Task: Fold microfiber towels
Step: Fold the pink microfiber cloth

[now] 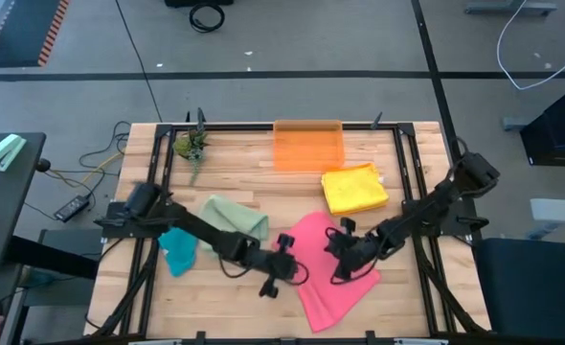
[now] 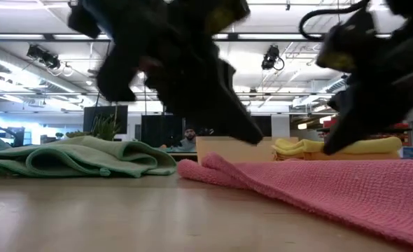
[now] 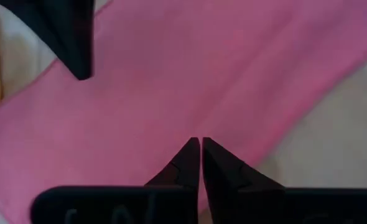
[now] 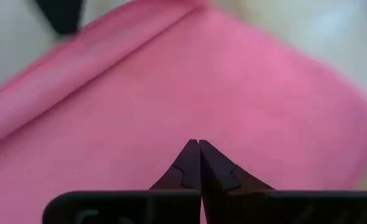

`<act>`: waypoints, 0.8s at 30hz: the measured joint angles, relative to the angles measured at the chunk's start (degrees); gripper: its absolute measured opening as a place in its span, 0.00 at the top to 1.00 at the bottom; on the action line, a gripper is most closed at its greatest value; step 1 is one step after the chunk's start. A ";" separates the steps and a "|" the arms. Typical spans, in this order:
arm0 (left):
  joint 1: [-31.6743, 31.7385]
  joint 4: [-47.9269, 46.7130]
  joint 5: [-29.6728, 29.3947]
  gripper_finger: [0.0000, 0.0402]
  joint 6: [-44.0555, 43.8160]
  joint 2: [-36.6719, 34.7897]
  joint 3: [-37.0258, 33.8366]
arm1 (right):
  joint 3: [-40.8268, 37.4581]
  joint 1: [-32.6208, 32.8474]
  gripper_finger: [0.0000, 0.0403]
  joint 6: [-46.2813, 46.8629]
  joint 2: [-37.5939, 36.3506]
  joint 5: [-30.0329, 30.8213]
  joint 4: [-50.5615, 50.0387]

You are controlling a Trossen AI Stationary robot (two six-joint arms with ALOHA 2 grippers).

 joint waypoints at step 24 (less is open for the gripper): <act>2.41 -7.48 9.06 0.97 -7.32 4.46 0.44 | 0.61 -9.78 1.00 8.89 9.61 0.86 5.49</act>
